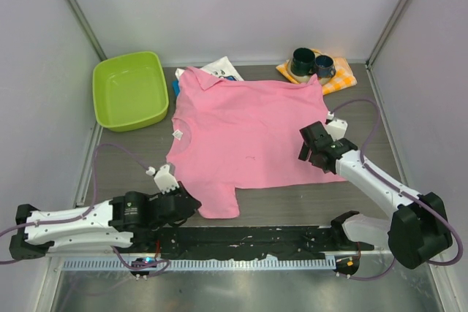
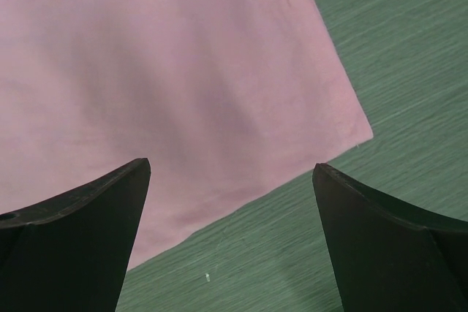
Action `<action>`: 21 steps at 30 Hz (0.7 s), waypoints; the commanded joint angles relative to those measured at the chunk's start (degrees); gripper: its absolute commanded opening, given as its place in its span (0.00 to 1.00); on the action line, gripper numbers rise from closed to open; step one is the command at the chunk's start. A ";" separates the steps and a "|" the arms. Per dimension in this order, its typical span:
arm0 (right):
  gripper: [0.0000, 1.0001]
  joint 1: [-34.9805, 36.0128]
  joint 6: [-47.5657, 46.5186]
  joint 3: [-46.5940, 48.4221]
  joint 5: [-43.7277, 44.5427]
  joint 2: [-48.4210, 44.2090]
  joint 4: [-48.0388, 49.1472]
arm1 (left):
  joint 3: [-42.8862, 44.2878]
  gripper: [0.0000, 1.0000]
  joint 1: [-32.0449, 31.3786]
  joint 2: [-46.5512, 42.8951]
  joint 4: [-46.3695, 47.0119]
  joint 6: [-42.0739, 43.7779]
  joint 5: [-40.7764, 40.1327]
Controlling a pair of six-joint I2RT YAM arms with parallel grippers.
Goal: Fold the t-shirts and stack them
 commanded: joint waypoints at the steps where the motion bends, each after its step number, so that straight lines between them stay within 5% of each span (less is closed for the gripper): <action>1: 1.00 -2.29 4.44 -1.36 0.39 -0.21 -0.36 | 2.98 0.00 -0.10 -3.72 -7.37 -1.26 -6.20; 12: 0.97 -12.02 6.02 -4.61 -5.06 0.59 -0.45 | 10.19 0.00 -0.02 -8.56 -17.68 -1.79 -18.05; 17: 0.95 -16.53 5.32 -5.67 -8.32 -0.64 0.87 | 12.39 0.00 0.68 -3.03 -14.17 4.61 -21.93; 21: 0.95 -16.79 3.83 -5.06 -10.25 0.93 2.63 | 12.40 0.00 4.28 2.33 0.55 17.96 -17.73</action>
